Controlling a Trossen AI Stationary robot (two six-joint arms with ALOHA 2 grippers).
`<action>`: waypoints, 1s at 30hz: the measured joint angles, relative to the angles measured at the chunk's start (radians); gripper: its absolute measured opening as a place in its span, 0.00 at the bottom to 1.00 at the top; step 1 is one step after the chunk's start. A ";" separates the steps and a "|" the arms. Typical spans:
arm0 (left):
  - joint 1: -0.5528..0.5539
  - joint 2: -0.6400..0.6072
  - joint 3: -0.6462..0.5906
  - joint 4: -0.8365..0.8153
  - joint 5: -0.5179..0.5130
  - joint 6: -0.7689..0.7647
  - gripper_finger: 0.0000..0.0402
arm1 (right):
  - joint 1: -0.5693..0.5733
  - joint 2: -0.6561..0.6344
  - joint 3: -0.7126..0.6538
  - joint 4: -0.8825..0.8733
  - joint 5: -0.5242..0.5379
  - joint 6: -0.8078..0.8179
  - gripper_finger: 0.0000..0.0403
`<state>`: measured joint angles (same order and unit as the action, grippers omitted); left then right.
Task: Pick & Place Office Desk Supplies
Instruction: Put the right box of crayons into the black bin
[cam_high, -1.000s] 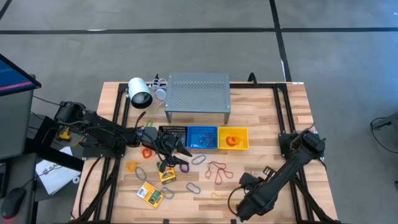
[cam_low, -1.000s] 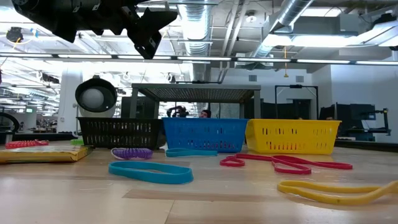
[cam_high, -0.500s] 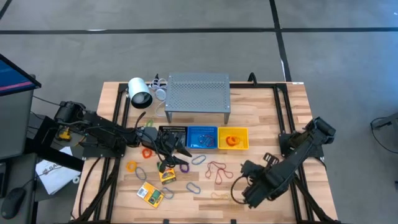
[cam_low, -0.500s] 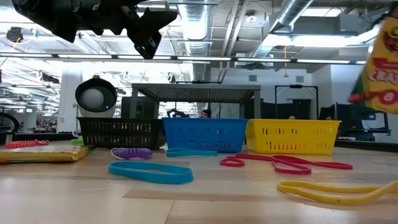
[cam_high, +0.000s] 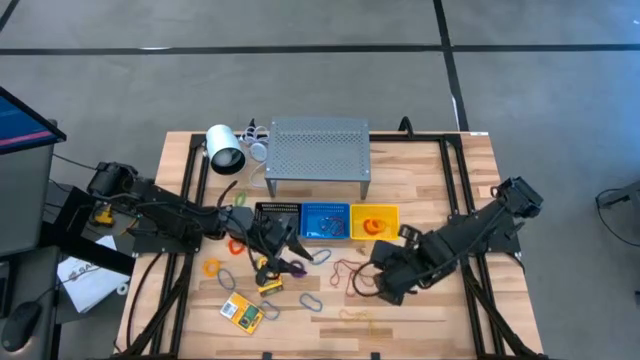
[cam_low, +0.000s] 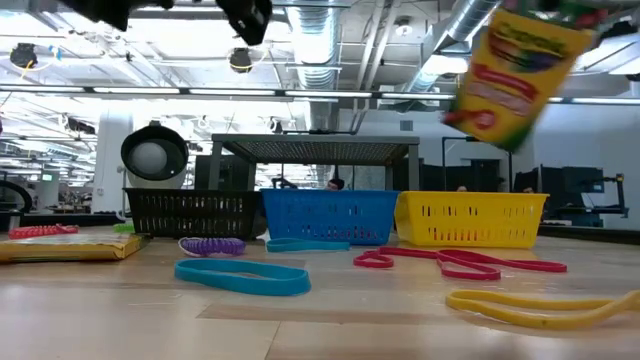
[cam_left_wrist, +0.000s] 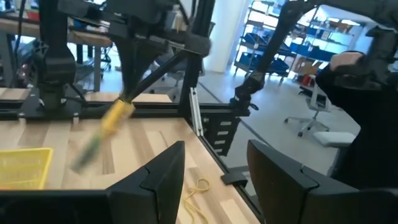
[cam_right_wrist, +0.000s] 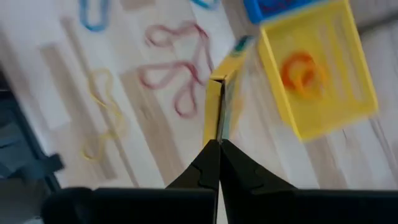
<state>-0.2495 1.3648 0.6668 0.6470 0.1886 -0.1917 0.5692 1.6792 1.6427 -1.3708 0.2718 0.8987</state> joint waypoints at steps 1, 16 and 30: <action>0.004 0.006 0.017 -0.020 0.000 0.000 0.42 | -0.011 -0.001 0.001 0.021 0.000 -0.033 0.00; 0.084 0.252 0.207 -0.092 -0.001 -0.007 0.54 | -0.075 0.003 0.101 0.085 0.050 -0.311 0.00; 0.092 0.254 0.287 -0.157 0.027 0.019 0.57 | -0.087 0.003 0.101 0.113 0.046 -0.368 0.00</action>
<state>-0.1574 1.6189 0.9535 0.4898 0.2157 -0.1724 0.4820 1.6817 1.7439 -1.2574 0.3182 0.5302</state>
